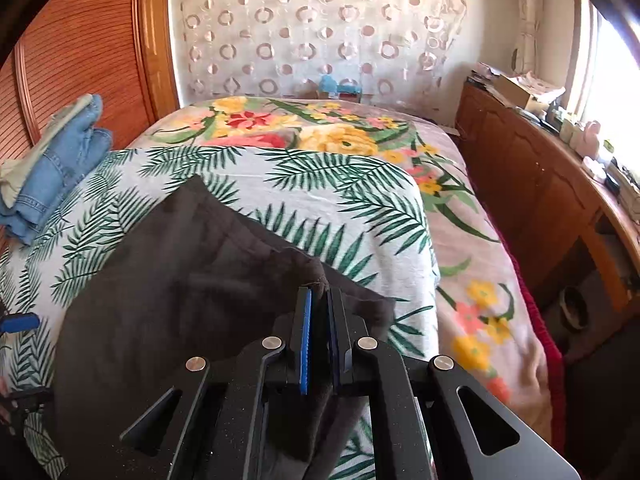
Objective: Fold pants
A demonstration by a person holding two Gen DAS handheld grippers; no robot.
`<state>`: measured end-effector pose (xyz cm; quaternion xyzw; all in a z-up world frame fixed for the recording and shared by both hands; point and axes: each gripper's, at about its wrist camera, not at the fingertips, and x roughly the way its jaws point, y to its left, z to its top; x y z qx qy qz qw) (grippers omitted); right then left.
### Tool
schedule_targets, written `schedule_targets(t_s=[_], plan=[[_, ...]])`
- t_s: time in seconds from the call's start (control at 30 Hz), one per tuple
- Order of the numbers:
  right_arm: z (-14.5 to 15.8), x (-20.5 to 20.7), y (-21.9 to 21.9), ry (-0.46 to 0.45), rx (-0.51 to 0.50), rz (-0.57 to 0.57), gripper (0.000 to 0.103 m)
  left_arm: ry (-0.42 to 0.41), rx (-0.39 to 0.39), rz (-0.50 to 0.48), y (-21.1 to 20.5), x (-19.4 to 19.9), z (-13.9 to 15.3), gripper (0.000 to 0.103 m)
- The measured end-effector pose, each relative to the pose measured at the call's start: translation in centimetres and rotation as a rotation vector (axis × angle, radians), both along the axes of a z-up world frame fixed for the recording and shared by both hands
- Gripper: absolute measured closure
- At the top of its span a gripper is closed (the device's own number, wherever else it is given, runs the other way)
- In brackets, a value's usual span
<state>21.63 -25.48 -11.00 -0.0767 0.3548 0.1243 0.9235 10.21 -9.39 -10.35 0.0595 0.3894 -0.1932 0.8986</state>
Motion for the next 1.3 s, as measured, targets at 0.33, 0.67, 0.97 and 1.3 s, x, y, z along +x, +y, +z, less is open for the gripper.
schedule_targets(t_s=[0.33,0.67,0.97,1.3], plan=[[-0.5,0.7,-1.2,-0.014,0.005,-0.036,0.096,0.012,0.016,0.006,0.0,0.3,-0.3,0.021],[-1.0,2.4,-3.1,-0.021,0.051,-0.124,0.096,0.027,0.027,0.008,0.0,0.5,-0.5,0.021],[-1.1,-0.6,-3.4,-0.007,0.069,-0.094,0.077,0.026,0.031,0.009,0.0,0.6,-0.5,0.021],[-1.6,-9.6,-1.9,-0.021,0.066,0.002,0.061,0.026,0.031,0.009,0.0,0.6,-0.5,0.021]])
